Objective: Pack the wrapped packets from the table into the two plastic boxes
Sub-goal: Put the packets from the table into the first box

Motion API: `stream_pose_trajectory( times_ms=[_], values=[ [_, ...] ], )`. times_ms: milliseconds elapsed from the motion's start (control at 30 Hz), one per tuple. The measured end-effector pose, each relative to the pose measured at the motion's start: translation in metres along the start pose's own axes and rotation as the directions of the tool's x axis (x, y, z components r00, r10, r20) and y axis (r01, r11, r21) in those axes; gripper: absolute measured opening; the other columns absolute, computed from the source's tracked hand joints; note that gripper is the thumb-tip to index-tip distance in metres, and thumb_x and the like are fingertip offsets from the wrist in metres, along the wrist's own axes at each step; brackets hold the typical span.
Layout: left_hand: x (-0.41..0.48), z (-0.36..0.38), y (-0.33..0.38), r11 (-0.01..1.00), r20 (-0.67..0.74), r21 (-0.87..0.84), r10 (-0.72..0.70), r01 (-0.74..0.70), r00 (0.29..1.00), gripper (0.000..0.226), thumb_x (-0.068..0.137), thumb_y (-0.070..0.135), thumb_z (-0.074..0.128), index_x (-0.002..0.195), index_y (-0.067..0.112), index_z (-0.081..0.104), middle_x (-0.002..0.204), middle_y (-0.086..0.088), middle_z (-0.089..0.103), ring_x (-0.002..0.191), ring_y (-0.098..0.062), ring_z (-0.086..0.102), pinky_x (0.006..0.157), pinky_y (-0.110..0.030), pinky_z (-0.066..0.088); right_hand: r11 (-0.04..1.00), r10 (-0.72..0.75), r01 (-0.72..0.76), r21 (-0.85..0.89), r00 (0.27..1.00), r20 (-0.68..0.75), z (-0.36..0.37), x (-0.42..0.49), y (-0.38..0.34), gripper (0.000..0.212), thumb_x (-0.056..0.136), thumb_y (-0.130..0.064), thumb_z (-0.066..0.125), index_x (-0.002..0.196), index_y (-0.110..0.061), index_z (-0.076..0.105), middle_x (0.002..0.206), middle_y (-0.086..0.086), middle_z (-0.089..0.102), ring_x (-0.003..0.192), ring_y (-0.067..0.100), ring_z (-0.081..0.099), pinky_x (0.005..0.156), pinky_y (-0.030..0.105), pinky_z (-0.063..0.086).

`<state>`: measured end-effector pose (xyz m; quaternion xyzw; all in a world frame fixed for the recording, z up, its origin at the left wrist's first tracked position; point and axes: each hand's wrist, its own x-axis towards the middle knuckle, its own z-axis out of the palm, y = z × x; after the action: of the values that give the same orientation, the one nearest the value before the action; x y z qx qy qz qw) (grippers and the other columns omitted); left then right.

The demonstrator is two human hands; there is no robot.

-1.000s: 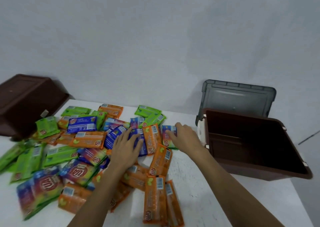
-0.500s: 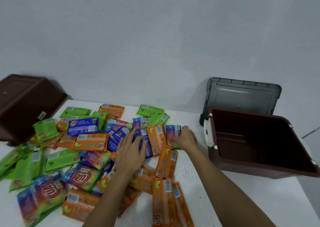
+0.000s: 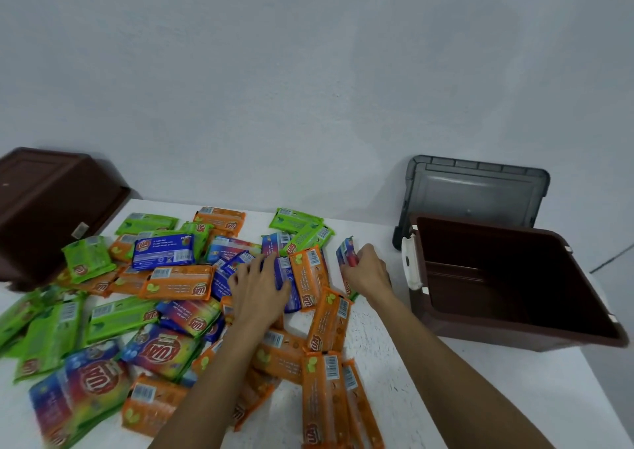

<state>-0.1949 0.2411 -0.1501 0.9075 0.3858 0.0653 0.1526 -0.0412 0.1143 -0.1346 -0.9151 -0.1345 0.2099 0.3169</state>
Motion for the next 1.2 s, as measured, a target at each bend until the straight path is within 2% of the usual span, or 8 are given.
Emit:
stream_pose_trajectory(
  times_ms=[267,467,600,733,833,1000,1100,1200],
  values=[
    [0.022,-0.009,0.004,0.990,0.159,-0.036,-0.131,0.138,0.979,0.060,0.087,0.043,0.064,0.138,0.022,0.042,0.143,-0.009,0.035,0.133,-0.032,0.027,0.109,-0.048,0.023,0.940,-0.039,0.037,0.340,0.999,-0.001,-0.017,-0.015,-0.009,0.032,0.092,-0.019,0.064,0.115,-0.025,0.043,0.109,0.002,0.063,0.093,0.020,0.068,0.081,0.043,0.059],
    [0.038,-0.024,-0.002,0.963,0.261,-0.183,-0.147,0.199,0.954,0.061,0.078,0.042,0.075,0.131,0.020,0.055,0.135,-0.008,0.051,0.127,-0.033,0.042,0.103,-0.049,0.038,0.823,-0.036,-0.073,0.563,0.983,0.181,-0.046,-0.037,-0.018,0.030,0.093,-0.007,0.061,0.119,-0.015,0.049,0.096,0.003,0.068,0.071,0.014,0.069,0.052,0.023,0.053],
    [0.036,-0.034,-0.004,0.906,0.263,-0.382,-0.082,0.182,0.961,0.051,0.080,0.024,0.076,0.126,0.013,0.056,0.132,-0.009,0.056,0.117,-0.026,0.054,0.083,-0.033,0.051,0.739,0.005,-0.155,0.655,0.974,0.225,-0.053,-0.048,-0.018,0.029,0.093,-0.022,0.062,0.119,-0.013,0.052,0.100,0.007,0.071,0.082,0.019,0.071,0.066,0.031,0.059],
    [0.030,-0.048,-0.004,0.808,0.256,-0.555,-0.062,0.199,0.965,0.032,0.084,0.016,0.073,0.111,0.018,0.057,0.131,-0.008,0.054,0.116,-0.027,0.053,0.067,-0.034,0.056,0.692,0.007,-0.142,0.708,0.982,0.191,-0.058,-0.058,-0.019,0.054,0.076,-0.052,0.076,0.111,-0.019,0.053,0.098,0.005,0.072,0.083,0.020,0.072,0.068,0.032,0.060],
    [0.026,-0.058,-0.007,0.762,0.213,-0.625,-0.046,0.172,0.976,0.028,0.085,0.016,0.072,0.107,0.020,0.055,0.123,-0.004,0.057,0.110,-0.024,0.056,0.069,-0.038,0.057,0.715,-0.025,-0.063,0.696,0.993,0.116,-0.066,-0.064,-0.018,0.054,0.071,-0.046,0.082,0.108,-0.020,0.052,0.092,0.001,0.067,0.071,0.012,0.067,0.058,0.025,0.055],
    [0.024,-0.076,-0.010,0.620,0.103,-0.773,-0.086,0.134,0.991,0.030,0.084,0.017,0.072,0.110,0.018,0.056,0.116,-0.006,0.061,0.100,-0.022,0.061,0.076,-0.049,0.058,0.603,-0.063,-0.054,0.796,0.991,0.114,-0.085,-0.067,-0.007,0.039,0.084,-0.031,0.073,0.114,-0.014,0.055,0.084,0.006,0.052,0.061,0.013,0.053,0.068,0.036,0.059],
    [0.020,-0.085,-0.001,0.460,0.076,-0.879,-0.123,0.125,0.989,0.037,0.086,0.017,0.069,0.120,0.019,0.055,0.116,-0.005,0.062,0.099,-0.021,0.064,0.067,-0.039,0.058,0.498,-0.058,-0.024,0.867,0.996,0.061,-0.101,-0.065,-0.002,0.023,0.091,-0.027,0.063,0.106,-0.009,0.063,0.077,0.010,0.061,0.064,0.017,0.057,0.070,0.038,0.055],
    [0.014,-0.088,0.014,0.305,0.113,-0.942,-0.111,0.142,0.987,0.042,0.087,0.017,0.065,0.128,0.019,0.055,0.110,-0.004,0.065,0.096,-0.016,0.067,0.067,-0.036,0.060,0.508,-0.055,0.028,0.861,0.998,0.000,-0.120,-0.062,0.006,0.030,0.098,-0.032,0.054,0.108,-0.004,0.063,0.085,0.013,0.075,0.075,0.022,0.068,0.073,0.036,0.055]
  ],
)
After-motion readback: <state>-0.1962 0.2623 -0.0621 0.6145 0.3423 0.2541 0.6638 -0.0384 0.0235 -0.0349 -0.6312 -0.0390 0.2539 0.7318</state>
